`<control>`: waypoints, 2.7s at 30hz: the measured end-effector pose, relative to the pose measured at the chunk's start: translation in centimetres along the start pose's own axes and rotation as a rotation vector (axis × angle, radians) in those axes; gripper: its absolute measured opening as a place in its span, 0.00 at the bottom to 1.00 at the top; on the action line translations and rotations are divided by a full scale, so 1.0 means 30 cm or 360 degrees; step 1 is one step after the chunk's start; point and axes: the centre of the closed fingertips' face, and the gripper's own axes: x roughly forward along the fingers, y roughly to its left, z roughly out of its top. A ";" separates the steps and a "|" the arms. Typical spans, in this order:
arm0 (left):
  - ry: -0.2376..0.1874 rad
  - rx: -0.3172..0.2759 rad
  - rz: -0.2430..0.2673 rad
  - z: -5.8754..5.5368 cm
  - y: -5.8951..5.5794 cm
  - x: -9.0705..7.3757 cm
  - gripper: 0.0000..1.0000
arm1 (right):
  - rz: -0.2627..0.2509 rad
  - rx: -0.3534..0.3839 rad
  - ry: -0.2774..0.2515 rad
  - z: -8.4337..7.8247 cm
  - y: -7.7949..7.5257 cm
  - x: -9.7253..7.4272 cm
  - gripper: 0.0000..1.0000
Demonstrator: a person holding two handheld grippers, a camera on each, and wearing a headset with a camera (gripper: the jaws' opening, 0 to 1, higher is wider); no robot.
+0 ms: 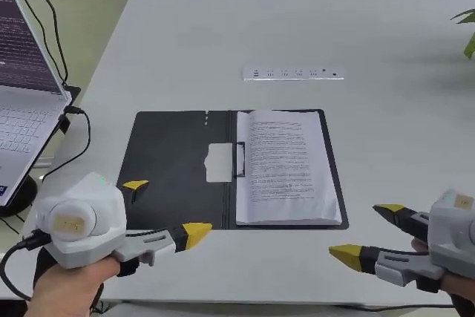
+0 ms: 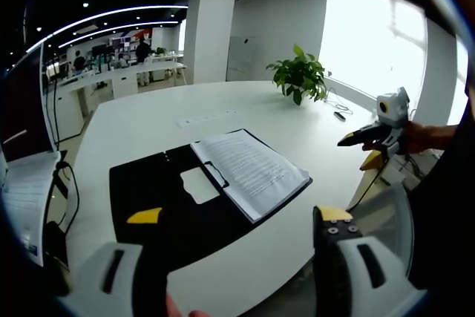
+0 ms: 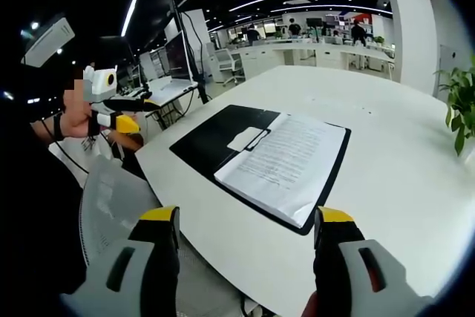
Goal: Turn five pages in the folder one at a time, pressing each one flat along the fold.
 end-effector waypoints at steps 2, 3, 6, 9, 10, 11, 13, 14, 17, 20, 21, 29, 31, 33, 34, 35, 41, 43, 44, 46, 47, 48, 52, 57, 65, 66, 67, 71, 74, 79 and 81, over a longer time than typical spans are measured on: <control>-0.0003 -0.0002 0.0005 0.004 0.005 0.001 0.81 | 0.0000 -0.0001 0.0003 0.000 -0.002 0.001 0.73; -0.0003 -0.0007 0.0004 0.004 0.006 0.002 0.81 | 0.0000 0.0002 0.0003 -0.001 -0.003 0.003 0.73; 0.0004 -0.0010 0.0006 0.000 0.016 0.006 0.81 | -0.0004 0.0004 0.0008 0.000 -0.007 0.007 0.73; 0.0010 -0.0016 0.0004 -0.001 0.016 0.011 0.81 | -0.0007 0.0013 -0.0004 0.009 -0.010 0.009 0.73; 0.0011 -0.0015 0.0002 -0.001 0.017 0.013 0.81 | -0.0010 0.0013 -0.0004 0.012 -0.012 0.009 0.73; 0.0011 -0.0016 0.0000 0.000 0.016 0.016 0.82 | -0.0014 0.0012 -0.0006 0.015 -0.013 0.007 0.73; 0.0011 -0.0015 -0.0002 0.003 0.016 0.020 0.82 | -0.0015 0.0018 -0.0010 0.017 -0.017 0.009 0.73; 0.0011 -0.0012 -0.0004 0.004 0.016 0.023 0.82 | -0.0015 0.0017 -0.0009 0.018 -0.018 0.009 0.73; 0.0012 -0.0003 -0.0015 0.013 0.012 0.037 0.82 | -0.0018 0.0015 -0.0005 0.016 -0.021 0.006 0.73; 0.0015 0.0005 -0.0035 0.020 0.005 0.052 0.81 | -0.0017 0.0020 -0.0001 0.012 -0.019 0.004 0.72; 0.0021 0.0020 -0.0048 0.022 0.000 0.060 0.81 | -0.0014 0.0018 0.0005 0.010 -0.017 0.004 0.73; 0.0032 0.0058 -0.0100 0.042 -0.021 0.099 0.81 | -0.0023 0.0018 0.0005 0.012 -0.015 0.001 0.73; 0.0031 0.0068 -0.0111 0.051 -0.026 0.110 0.81 | -0.0025 0.0016 0.0007 0.012 -0.015 0.000 0.73; 0.0036 0.0082 -0.0122 0.058 -0.029 0.121 0.81 | -0.0026 0.0015 0.0008 0.013 -0.016 -0.002 0.73; 0.0035 0.0086 -0.0125 0.063 -0.030 0.125 0.81 | -0.0028 0.0014 0.0009 0.013 -0.017 -0.003 0.73; 0.0033 0.0089 -0.0130 0.067 -0.031 0.129 0.80 | -0.0030 0.0014 0.0009 0.013 -0.017 -0.003 0.73; 0.0034 0.0121 -0.0167 0.098 -0.038 0.165 0.80 | -0.0036 0.0018 0.0009 0.014 -0.021 -0.006 0.72; 0.0032 0.0129 -0.0174 0.109 -0.039 0.175 0.80 | -0.0037 0.0019 0.0008 0.014 -0.022 -0.007 0.72; 0.0029 0.0135 -0.0179 0.118 -0.039 0.183 0.80 | -0.0036 0.0022 0.0007 0.015 -0.022 -0.007 0.72; 0.0025 0.0144 -0.0189 0.133 -0.042 0.197 0.80 | -0.0036 0.0023 0.0006 0.016 -0.023 -0.006 0.72; 0.0025 0.0148 -0.0193 0.138 -0.044 0.203 0.80 | -0.0035 0.0022 0.0006 0.016 -0.024 -0.005 0.72; 0.0024 0.0154 -0.0199 0.146 -0.046 0.212 0.80 | -0.0034 0.0022 0.0008 0.016 -0.024 -0.005 0.72; 0.0024 0.0176 -0.0219 0.168 -0.057 0.240 0.80 | -0.0034 0.0024 0.0009 0.017 -0.030 -0.005 0.72; 0.0022 0.0195 -0.0246 0.195 -0.074 0.282 0.80 | -0.0041 0.0028 0.0005 0.021 -0.050 -0.008 0.72; -0.0003 0.0208 -0.0292 0.255 -0.107 0.372 0.80 | -0.0046 0.0038 0.0012 0.012 -0.066 -0.015 0.72; -0.0005 0.0208 -0.0298 0.260 -0.113 0.382 0.80 | -0.0045 0.0040 0.0013 0.012 -0.067 -0.016 0.72; -0.0009 0.0208 -0.0306 0.268 -0.121 0.396 0.80 | -0.0044 0.0040 0.0013 0.011 -0.066 -0.018 0.72; -0.0012 0.0217 -0.0332 0.282 -0.152 0.438 0.80 | -0.0046 0.0050 0.0009 0.010 -0.072 -0.023 0.72; -0.0018 0.0216 -0.0352 0.292 -0.181 0.473 0.80 | -0.0047 0.0045 0.0019 0.004 -0.078 -0.029 0.72; -0.0012 0.0211 -0.0394 0.291 -0.232 0.522 0.80 | -0.0050 0.0052 0.0018 0.000 -0.090 -0.036 0.72; -0.0002 0.0220 -0.0409 0.286 -0.252 0.540 0.80 | -0.0051 0.0055 0.0017 0.000 -0.094 -0.037 0.72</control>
